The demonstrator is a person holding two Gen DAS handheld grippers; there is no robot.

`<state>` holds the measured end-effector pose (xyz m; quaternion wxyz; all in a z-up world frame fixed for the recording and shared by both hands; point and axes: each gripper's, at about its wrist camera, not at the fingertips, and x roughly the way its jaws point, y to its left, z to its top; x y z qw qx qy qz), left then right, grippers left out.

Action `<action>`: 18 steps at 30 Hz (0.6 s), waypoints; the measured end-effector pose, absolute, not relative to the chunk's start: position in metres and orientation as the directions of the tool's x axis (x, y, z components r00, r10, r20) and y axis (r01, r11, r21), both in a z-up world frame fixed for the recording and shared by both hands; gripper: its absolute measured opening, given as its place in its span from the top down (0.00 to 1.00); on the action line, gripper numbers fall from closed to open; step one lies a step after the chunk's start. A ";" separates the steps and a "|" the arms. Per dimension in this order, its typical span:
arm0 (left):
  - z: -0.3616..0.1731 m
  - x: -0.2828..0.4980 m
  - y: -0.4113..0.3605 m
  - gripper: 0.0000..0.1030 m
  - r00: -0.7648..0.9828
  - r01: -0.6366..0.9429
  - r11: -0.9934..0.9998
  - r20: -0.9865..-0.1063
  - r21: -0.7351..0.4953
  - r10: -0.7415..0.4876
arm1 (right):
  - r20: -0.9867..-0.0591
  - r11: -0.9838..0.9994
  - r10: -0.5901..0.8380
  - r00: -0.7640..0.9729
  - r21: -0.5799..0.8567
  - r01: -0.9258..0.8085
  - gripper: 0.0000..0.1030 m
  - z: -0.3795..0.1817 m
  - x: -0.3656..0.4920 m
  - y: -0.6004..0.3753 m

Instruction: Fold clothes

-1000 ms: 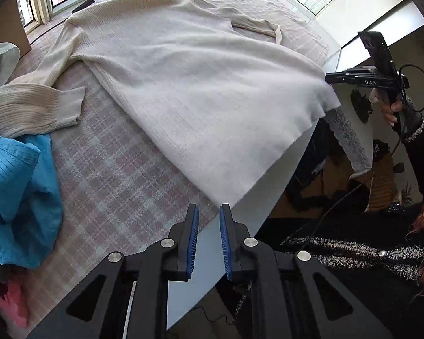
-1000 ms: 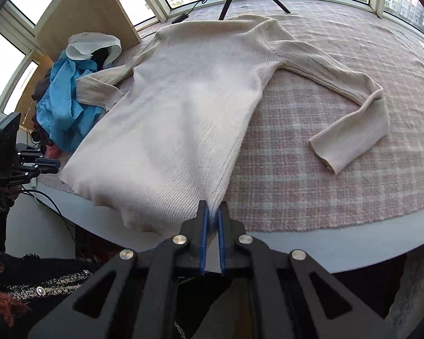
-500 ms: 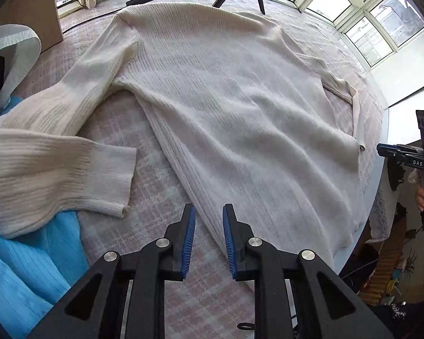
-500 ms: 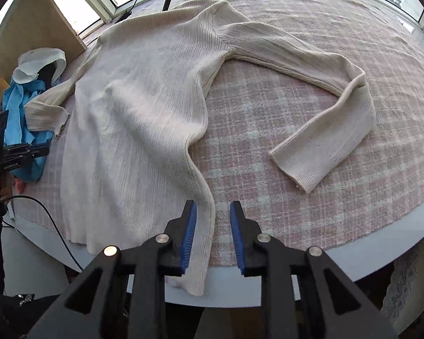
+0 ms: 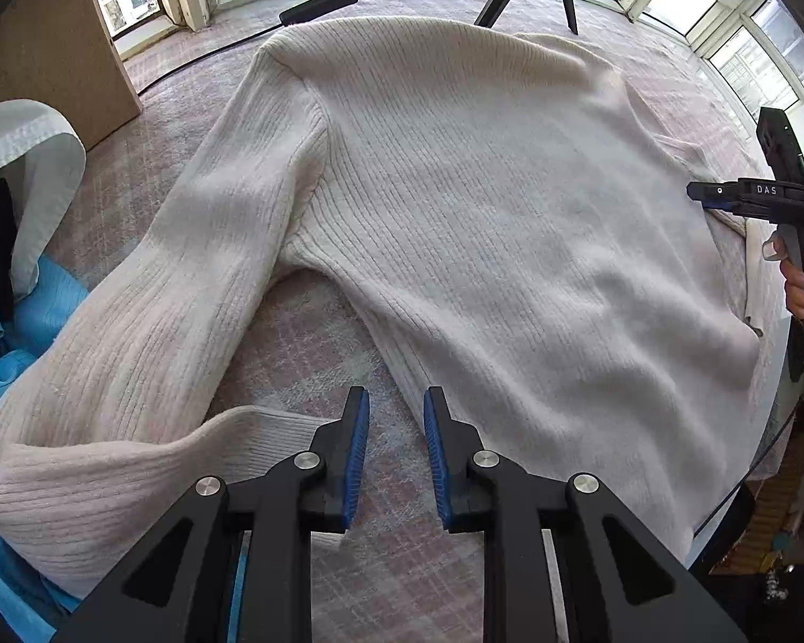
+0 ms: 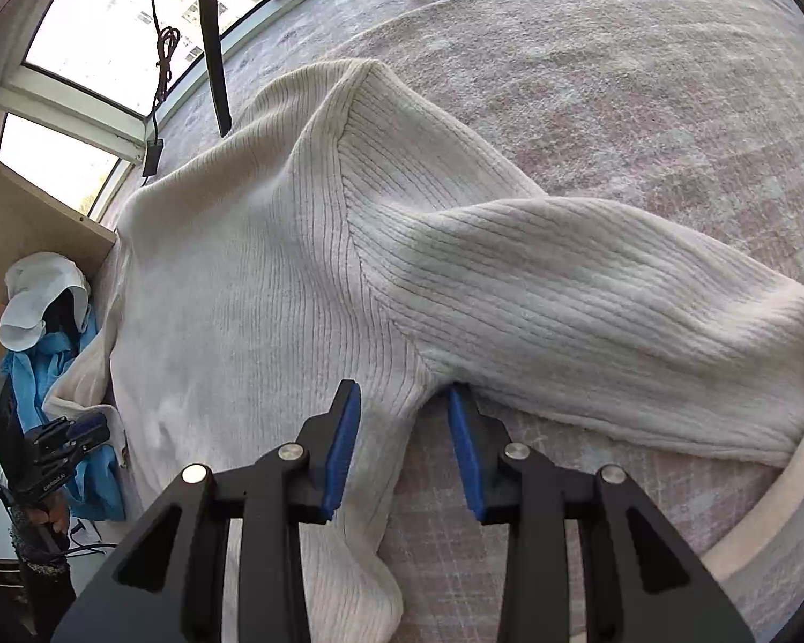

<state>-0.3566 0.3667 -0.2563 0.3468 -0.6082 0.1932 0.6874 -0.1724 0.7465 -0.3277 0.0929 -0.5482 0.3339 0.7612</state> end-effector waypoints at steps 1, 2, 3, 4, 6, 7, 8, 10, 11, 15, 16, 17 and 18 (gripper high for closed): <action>-0.260 -0.359 0.364 0.81 -0.015 -0.703 -0.693 -0.971 -0.160 0.240 | -0.892 -0.767 -0.211 -0.399 0.404 -0.498 0.68 -0.326 -0.175 0.748; -0.263 -0.361 0.362 0.81 -0.010 -0.695 -0.699 -0.970 -0.167 0.242 | -0.888 -0.774 -0.197 -0.417 0.401 -0.489 0.83 -0.324 -0.178 0.750; -0.265 -0.364 0.361 0.81 -0.006 -0.688 -0.704 -0.969 -0.177 0.248 | -0.893 -0.789 -0.172 -0.416 0.378 -0.484 0.92 -0.320 -0.181 0.751; -0.267 -0.367 0.360 0.81 -0.001 -0.680 -0.710 -0.967 -0.186 0.254 | -0.891 -0.806 -0.131 -0.435 0.352 -0.476 0.93 -0.309 -0.181 0.755; -0.272 -0.372 0.358 0.79 0.008 -0.663 -0.720 -0.964 -0.205 0.266 | -0.863 -0.808 -0.042 -0.503 0.325 -0.491 0.93 -0.283 -0.175 0.770; -0.274 -0.374 0.357 0.75 0.012 -0.655 -0.725 -0.962 -0.214 0.272 | -0.858 -0.799 -0.042 -0.513 0.337 -0.499 0.93 -0.277 -0.176 0.777; -0.277 -0.376 0.358 0.71 0.021 -0.647 -0.728 -0.959 -0.227 0.281 | -0.865 -0.792 -0.056 -0.499 0.343 -0.505 0.93 -0.279 -0.180 0.781; -0.281 -0.378 0.362 0.70 0.031 -0.642 -0.727 -0.955 -0.246 0.296 | -0.888 -0.799 -0.069 -0.454 0.322 -0.508 0.93 -0.289 -0.192 0.780; -0.281 -0.376 0.365 0.70 0.022 -0.651 -0.720 -0.955 -0.238 0.296 | -0.903 -0.814 -0.062 -0.426 0.293 -0.501 0.93 -0.295 -0.198 0.775; -0.278 -0.372 0.368 0.95 -0.013 -0.688 -0.699 -0.959 -0.197 0.283 | -0.911 -0.837 -0.067 -0.406 0.273 -0.475 0.89 -0.303 -0.201 0.766; -0.277 -0.371 0.368 0.95 -0.022 -0.696 -0.693 -0.960 -0.186 0.280 | -0.911 -0.838 -0.064 -0.407 0.270 -0.473 0.89 -0.303 -0.202 0.765; -0.275 -0.371 0.365 0.95 -0.034 -0.698 -0.695 -0.961 -0.173 0.273 | -0.911 -0.840 -0.061 -0.408 0.268 -0.472 0.89 -0.303 -0.202 0.764; -0.273 -0.372 0.358 0.95 -0.048 -0.693 -0.703 -0.963 -0.158 0.264 | -0.911 -0.842 -0.059 -0.409 0.265 -0.471 0.89 -0.304 -0.203 0.764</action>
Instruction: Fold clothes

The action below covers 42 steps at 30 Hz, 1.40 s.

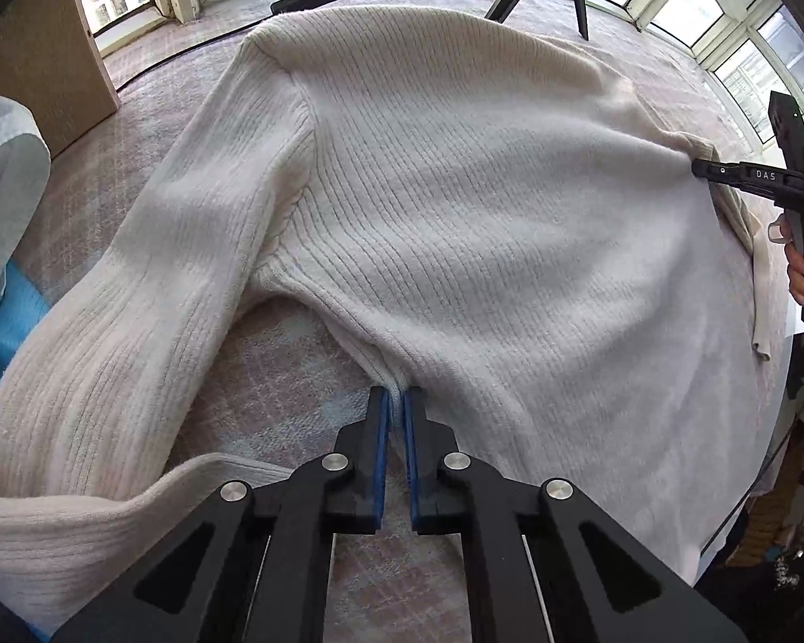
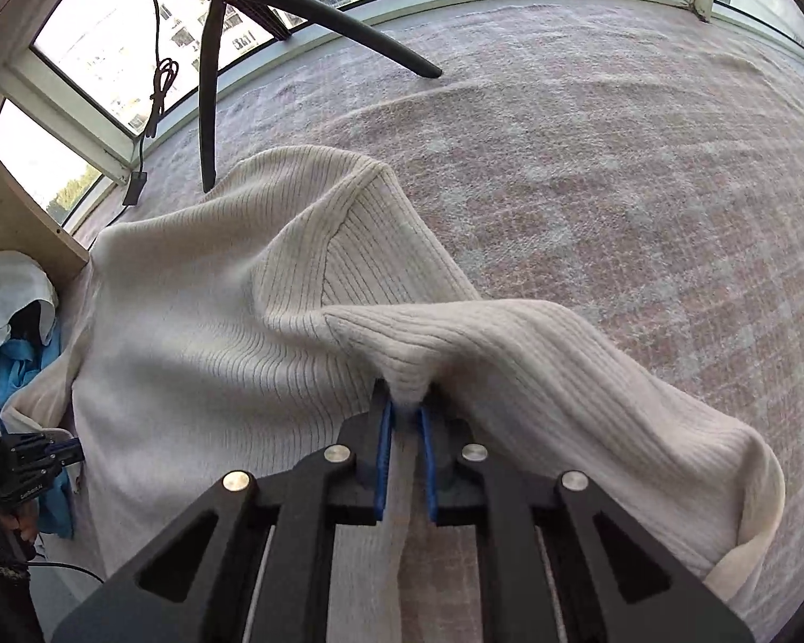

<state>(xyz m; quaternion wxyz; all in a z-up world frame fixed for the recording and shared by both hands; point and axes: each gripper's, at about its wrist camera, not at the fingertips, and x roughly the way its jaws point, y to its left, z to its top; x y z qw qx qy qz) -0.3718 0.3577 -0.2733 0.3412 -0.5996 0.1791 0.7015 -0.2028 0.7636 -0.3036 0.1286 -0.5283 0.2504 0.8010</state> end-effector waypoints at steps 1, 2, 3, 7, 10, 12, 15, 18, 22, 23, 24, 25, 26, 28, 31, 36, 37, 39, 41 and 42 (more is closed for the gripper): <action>-0.271 -0.372 0.351 0.95 -0.063 -0.689 -0.711 -0.965 -0.143 0.255 | -0.910 -0.841 -0.043 -0.413 0.256 -0.477 0.90 -0.303 -0.200 0.767; -0.269 -0.373 0.344 0.95 -0.077 -0.684 -0.718 -0.966 -0.128 0.245 | -0.909 -0.837 -0.038 -0.415 0.256 -0.484 0.90 -0.304 -0.198 0.769; -0.269 -0.375 0.338 0.95 -0.075 -0.678 -0.724 -0.967 -0.129 0.243 | -0.909 -0.833 -0.040 -0.414 0.259 -0.489 0.90 -0.306 -0.198 0.771; -0.269 -0.382 0.319 0.99 -0.065 -0.641 -0.756 -0.971 -0.134 0.228 | -0.912 -0.834 -0.036 -0.409 0.253 -0.491 0.90 -0.310 -0.197 0.769; -0.260 -0.376 0.308 0.98 -0.037 -0.637 -0.748 -0.961 -0.189 0.274 | -0.923 -0.847 -0.044 -0.383 0.237 -0.476 0.88 -0.304 -0.195 0.766; -0.250 -0.356 0.300 0.91 -0.011 -0.666 -0.716 -0.957 -0.210 0.291 | -0.918 -0.846 -0.087 -0.386 0.272 -0.458 0.87 -0.296 -0.188 0.763; -0.237 -0.304 0.298 0.75 0.072 -0.706 -0.660 -0.953 -0.257 0.295 | -0.907 -0.845 -0.134 -0.398 0.315 -0.432 0.83 -0.275 -0.158 0.757; -0.231 -0.248 0.298 0.71 0.204 -0.703 -0.625 -0.938 -0.340 0.280 | -0.890 -0.841 -0.207 -0.407 0.374 -0.391 0.75 -0.254 -0.114 0.744; -0.221 -0.186 0.279 0.62 0.301 -0.681 -0.597 -0.905 -0.424 0.299 | -0.846 -0.805 -0.305 -0.436 0.474 -0.357 0.72 -0.231 -0.039 0.721; -0.227 -0.179 0.280 0.60 0.307 -0.674 -0.604 -0.905 -0.425 0.295 | -0.836 -0.795 -0.317 -0.448 0.491 -0.355 0.64 -0.227 -0.019 0.716; -0.234 -0.172 0.283 0.60 0.314 -0.672 -0.605 -0.904 -0.428 0.290 | -0.848 -0.806 -0.295 -0.440 0.468 -0.363 0.59 -0.229 -0.004 0.705; -0.241 -0.167 0.286 0.60 0.320 -0.670 -0.606 -0.903 -0.429 0.286 | -0.874 -0.825 -0.267 -0.407 0.425 -0.373 0.56 -0.237 0.007 0.692; -0.247 -0.163 0.290 0.60 0.324 -0.668 -0.608 -0.903 -0.430 0.282 | -0.899 -0.844 -0.240 -0.368 0.380 -0.379 0.56 -0.245 0.018 0.679; -0.257 -0.156 0.298 0.62 0.332 -0.669 -0.603 -0.901 -0.434 0.281 | -0.922 -0.861 -0.229 -0.312 0.341 -0.377 0.56 -0.267 0.030 0.655; -0.265 -0.151 0.310 0.65 0.345 -0.669 -0.583 -0.888 -0.461 0.305 | -0.941 -0.882 -0.219 -0.258 0.304 -0.359 0.56 -0.294 0.033 0.626; -0.259 -0.148 0.316 0.97 0.329 -0.695 -0.552 -0.886 -0.461 0.325 | -0.961 -0.916 -0.205 -0.187 0.255 -0.310 0.56 -0.321 0.035 0.588; -0.253 -0.148 0.316 0.97 0.305 -0.719 -0.546 -0.901 -0.431 0.310 | -0.963 -0.925 -0.186 -0.193 0.238 -0.295 0.57 -0.321 0.035 0.583; -0.227 -0.145 0.311 0.97 0.204 -0.784 -0.534 -0.944 -0.317 0.260 | -0.967 -0.937 -0.176 -0.185 0.222 -0.270 0.81 -0.320 0.035 0.575; -0.202 -0.140 0.304 0.96 0.079 -0.838 -0.513 -0.971 -0.187 0.224 | -0.970 -0.939 -0.168 -0.176 0.212 -0.271 0.95 -0.319 0.035 0.573; -0.203 -0.143 0.298 0.95 0.069 -0.831 -0.528 -0.973 -0.179 0.221 | -0.971 -0.940 -0.162 -0.175 0.206 -0.274 0.95 -0.318 0.035 0.573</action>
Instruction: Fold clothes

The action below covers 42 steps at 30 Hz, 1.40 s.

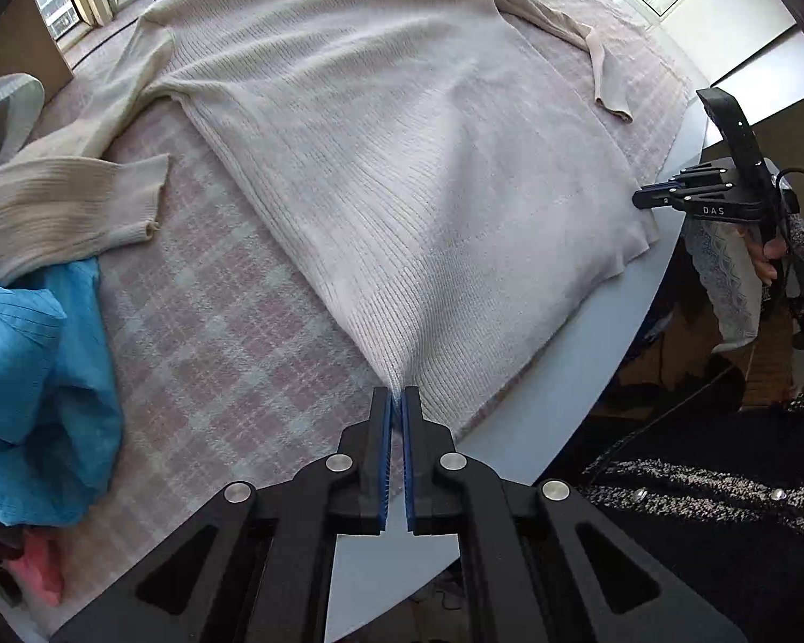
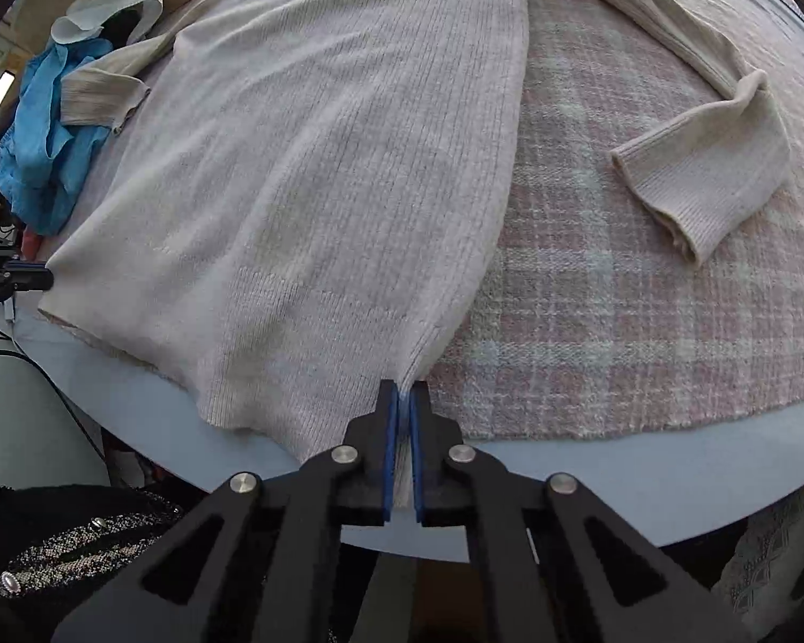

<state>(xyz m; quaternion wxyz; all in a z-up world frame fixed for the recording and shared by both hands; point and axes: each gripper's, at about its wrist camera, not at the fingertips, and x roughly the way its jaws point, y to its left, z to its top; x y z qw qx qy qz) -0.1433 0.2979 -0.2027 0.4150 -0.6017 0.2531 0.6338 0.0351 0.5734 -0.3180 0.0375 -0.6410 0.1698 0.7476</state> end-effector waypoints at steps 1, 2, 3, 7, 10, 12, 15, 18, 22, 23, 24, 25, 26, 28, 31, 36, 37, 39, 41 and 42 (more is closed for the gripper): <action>-0.209 -0.150 0.291 0.91 0.078 -0.809 -0.555 -0.972 -0.193 0.224 | -0.973 -0.940 -0.152 -0.171 0.196 -0.278 0.96 -0.318 0.035 0.574; -0.219 -0.156 0.286 0.86 0.095 -0.780 -0.589 -0.970 -0.214 0.226 | -0.976 -0.942 -0.141 -0.165 0.183 -0.282 0.96 -0.318 0.035 0.574; -0.231 -0.160 0.283 0.85 0.120 -0.749 -0.618 -0.966 -0.238 0.227 | -0.977 -0.941 -0.138 -0.162 0.180 -0.287 0.96 -0.318 0.035 0.575; -0.263 -0.164 0.280 0.84 0.212 -0.654 -0.672 -0.936 -0.349 0.280 | -0.982 -0.945 -0.124 -0.141 0.160 -0.285 0.96 -0.315 0.031 0.571; -0.265 -0.162 0.288 0.79 0.200 -0.670 -0.657 -0.937 -0.345 0.288 | -0.987 -0.951 -0.114 -0.111 0.140 -0.275 0.96 -0.314 0.025 0.568; -0.260 -0.164 0.291 0.79 0.175 -0.684 -0.650 -0.940 -0.330 0.293 | -0.991 -0.954 -0.109 -0.083 0.128 -0.272 0.95 -0.314 0.020 0.566; -0.235 -0.189 0.281 0.79 0.069 -0.693 -0.672 -0.952 -0.261 0.298 | -0.988 -0.947 -0.125 -0.090 0.146 -0.285 0.95 -0.297 0.015 0.572; -0.206 -0.229 0.264 0.78 -0.088 -0.677 -0.723 -0.961 -0.136 0.263 | -0.977 -0.948 -0.112 -0.180 0.159 -0.274 0.92 -0.253 0.004 0.579; -0.171 -0.288 0.238 0.60 -0.291 -0.643 -0.765 -0.937 0.043 0.192 | -0.937 -0.952 -0.116 -0.330 0.200 -0.231 0.73 -0.188 -0.029 0.579; -0.167 -0.299 0.238 0.59 -0.329 -0.643 -0.761 -0.929 0.088 0.170 | -0.927 -0.959 -0.102 -0.361 0.189 -0.213 0.72 -0.172 -0.041 0.577; -0.165 -0.308 0.243 0.59 -0.367 -0.643 -0.753 -0.919 0.138 0.145 | -0.917 -0.965 -0.084 -0.390 0.172 -0.196 0.71 -0.156 -0.053 0.575; -0.165 -0.318 0.248 0.59 -0.403 -0.638 -0.748 -0.907 0.185 0.119 | -0.908 -0.973 -0.063 -0.413 0.149 -0.179 0.68 -0.144 -0.066 0.577; -0.170 -0.327 0.254 0.59 -0.423 -0.633 -0.744 -0.901 0.215 0.100 | -0.900 -0.979 -0.040 -0.435 0.123 -0.163 0.62 -0.134 -0.079 0.579; -0.183 -0.347 0.266 0.58 -0.410 -0.629 -0.743 -0.909 0.227 0.070 | -0.878 -0.989 0.002 -0.478 0.069 -0.132 0.53 -0.112 -0.105 0.585; -0.192 -0.368 0.273 0.65 -0.386 -0.620 -0.749 -0.922 0.233 0.033 | -0.862 -0.990 0.063 -0.503 0.009 -0.139 0.53 -0.106 -0.140 0.603; -0.152 -0.394 0.291 0.64 -0.368 -0.641 -0.756 -0.918 0.133 0.150 | -0.834 -0.982 0.114 -0.540 -0.011 -0.189 0.53 -0.110 -0.177 0.662; -0.144 -0.402 0.298 0.64 -0.366 -0.649 -0.751 -0.915 0.122 0.168 | -0.830 -0.979 0.116 -0.545 -0.003 -0.203 0.53 -0.114 -0.185 0.674; -0.134 -0.418 0.317 0.62 -0.362 -0.657 -0.748 -0.910 0.097 0.201 | -0.826 -0.973 0.127 -0.550 0.003 -0.229 0.53 -0.125 -0.201 0.697; -0.132 -0.436 0.340 0.55 -0.330 -0.679 -0.733 -0.909 0.042 0.253 | -0.829 -0.970 0.137 -0.542 -0.003 -0.242 0.53 -0.143 -0.220 0.715; -0.135 -0.446 0.353 0.55 -0.311 -0.687 -0.726 -0.909 0.014 0.277 | -0.834 -0.970 0.134 -0.535 -0.001 -0.241 0.53 -0.153 -0.230 0.723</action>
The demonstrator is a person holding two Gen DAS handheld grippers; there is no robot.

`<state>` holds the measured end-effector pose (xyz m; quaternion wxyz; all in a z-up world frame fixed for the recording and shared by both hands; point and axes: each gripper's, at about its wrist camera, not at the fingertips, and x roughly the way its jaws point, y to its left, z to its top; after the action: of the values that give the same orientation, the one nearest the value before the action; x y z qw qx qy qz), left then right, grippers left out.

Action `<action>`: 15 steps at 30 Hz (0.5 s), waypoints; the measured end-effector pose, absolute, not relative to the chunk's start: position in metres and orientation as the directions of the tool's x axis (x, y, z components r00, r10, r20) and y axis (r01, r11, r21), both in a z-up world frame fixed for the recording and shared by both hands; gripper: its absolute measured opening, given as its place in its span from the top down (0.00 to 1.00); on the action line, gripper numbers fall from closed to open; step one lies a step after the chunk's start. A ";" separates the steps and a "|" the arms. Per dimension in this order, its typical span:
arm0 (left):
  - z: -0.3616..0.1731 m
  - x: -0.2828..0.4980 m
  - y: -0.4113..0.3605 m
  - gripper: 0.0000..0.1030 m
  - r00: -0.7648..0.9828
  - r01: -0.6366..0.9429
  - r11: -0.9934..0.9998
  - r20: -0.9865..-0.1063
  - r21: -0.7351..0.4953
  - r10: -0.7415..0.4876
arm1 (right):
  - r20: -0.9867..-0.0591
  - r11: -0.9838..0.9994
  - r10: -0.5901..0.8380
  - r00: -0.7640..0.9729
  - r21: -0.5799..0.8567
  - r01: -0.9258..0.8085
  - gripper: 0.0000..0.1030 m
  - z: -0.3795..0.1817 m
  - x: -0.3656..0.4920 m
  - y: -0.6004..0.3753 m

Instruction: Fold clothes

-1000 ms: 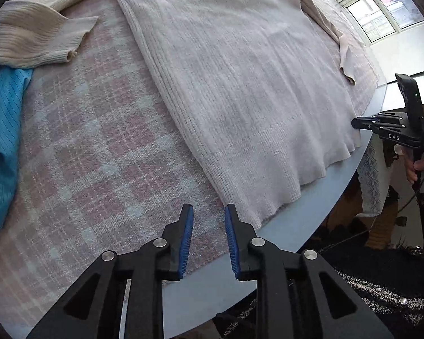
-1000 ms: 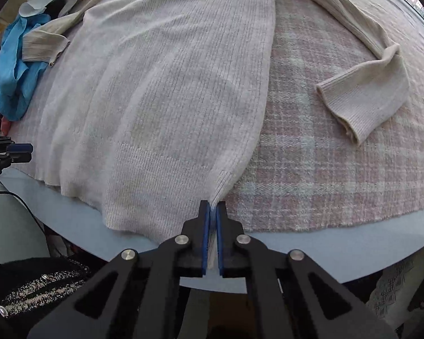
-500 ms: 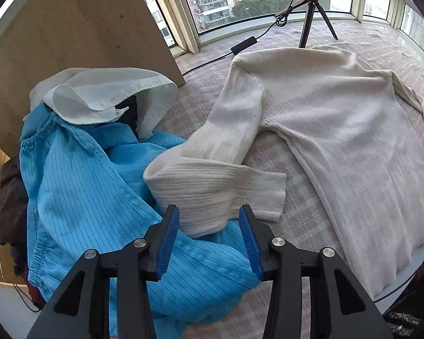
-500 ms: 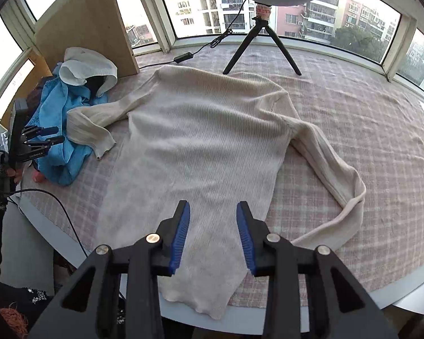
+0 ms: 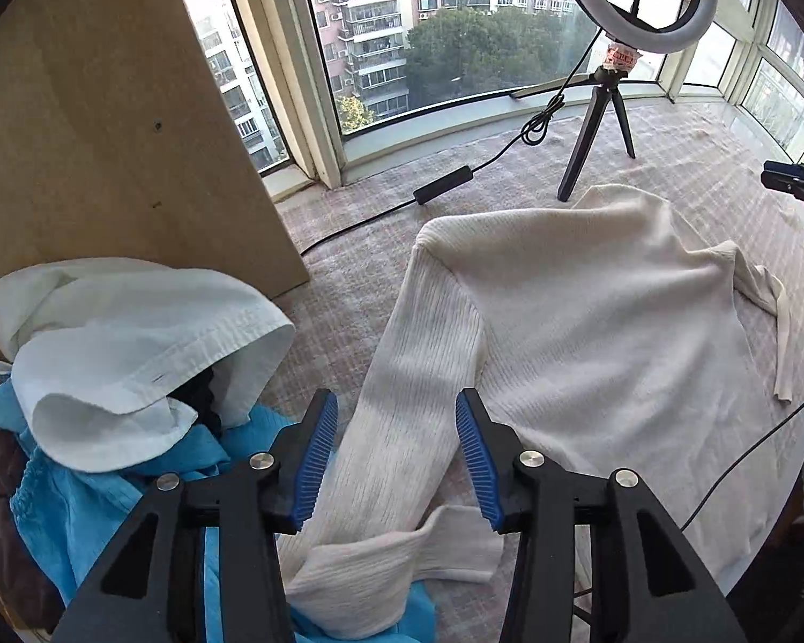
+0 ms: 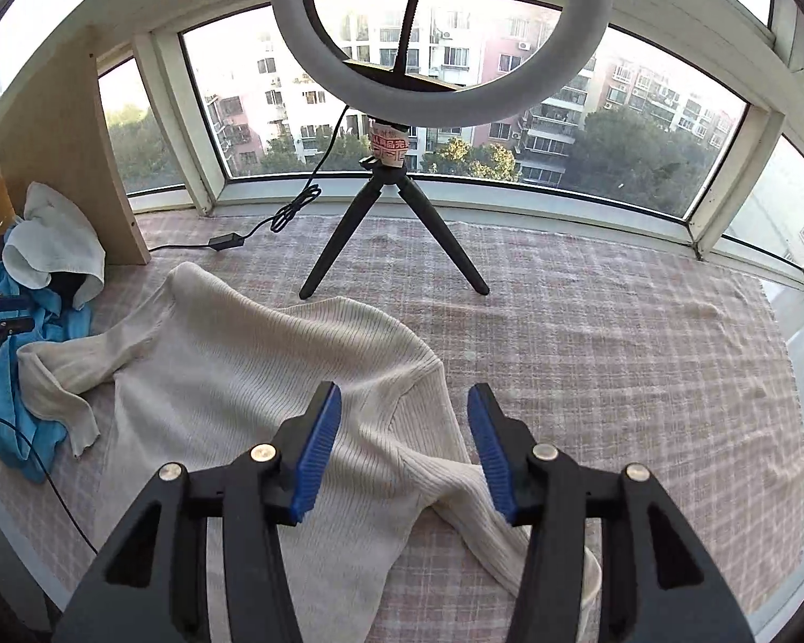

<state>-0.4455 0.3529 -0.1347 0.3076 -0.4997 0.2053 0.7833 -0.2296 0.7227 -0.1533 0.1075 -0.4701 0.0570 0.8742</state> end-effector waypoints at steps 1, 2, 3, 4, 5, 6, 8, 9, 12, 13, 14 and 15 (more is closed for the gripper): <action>-0.138 -0.456 0.366 0.55 -0.296 -0.692 -0.722 -0.908 -0.009 0.295 | -0.840 -0.971 0.129 -0.526 0.000 -0.239 0.53 -0.164 -0.239 0.729; -0.143 -0.467 0.380 0.55 -0.284 -0.695 -0.718 -0.909 -0.025 0.307 | -0.847 -0.972 0.123 -0.517 0.002 -0.235 0.53 -0.176 -0.248 0.734; -0.151 -0.477 0.393 0.55 -0.271 -0.699 -0.715 -0.911 -0.036 0.310 | -0.854 -0.973 0.117 -0.507 0.004 -0.232 0.53 -0.187 -0.258 0.739; -0.160 -0.487 0.406 0.55 -0.256 -0.703 -0.710 -0.915 -0.045 0.312 | -0.861 -0.973 0.105 -0.497 0.014 -0.230 0.53 -0.199 -0.267 0.743; -0.170 -0.498 0.418 0.55 -0.241 -0.707 -0.706 -0.919 -0.055 0.313 | -0.868 -0.973 0.085 -0.489 0.032 -0.227 0.53 -0.210 -0.277 0.748; -0.179 -0.507 0.429 0.55 -0.223 -0.713 -0.698 -0.923 -0.064 0.313 | -0.875 -0.973 0.063 -0.480 0.053 -0.224 0.53 -0.221 -0.286 0.753; -0.199 -0.524 0.448 0.55 -0.204 -0.731 -0.680 -0.933 -0.056 0.296 | -0.885 -0.972 0.026 -0.465 0.087 -0.220 0.53 -0.240 -0.305 0.762; -0.207 -0.531 0.456 0.55 -0.197 -0.737 -0.674 -0.936 -0.055 0.291 | -0.886 -0.972 0.020 -0.463 0.091 -0.216 0.53 -0.248 -0.315 0.766; -0.231 -0.550 0.470 0.55 -0.159 -0.741 -0.667 -0.944 -0.080 0.289 | -0.886 -0.974 -0.005 -0.464 0.109 -0.198 0.53 -0.267 -0.342 0.774; -0.238 -0.556 0.473 0.55 -0.147 -0.741 -0.666 -0.945 -0.090 0.291 | -0.884 -0.974 -0.027 -0.467 0.128 -0.187 0.53 -0.273 -0.350 0.775; -0.244 -0.559 0.475 0.55 -0.139 -0.743 -0.662 -0.946 -0.097 0.294 | -0.882 -0.974 -0.043 -0.470 0.142 -0.179 0.53 -0.278 -0.357 0.774; -0.248 -0.562 0.477 0.55 -0.130 -0.748 -0.656 -0.946 -0.103 0.297 | -0.879 -0.973 -0.056 -0.473 0.154 -0.171 0.53 -0.283 -0.363 0.773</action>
<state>-0.5623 0.4773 -0.2484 0.3609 -0.5519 0.2040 0.7235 -0.3626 0.7731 -0.2829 0.0338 -0.5123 0.1110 0.8509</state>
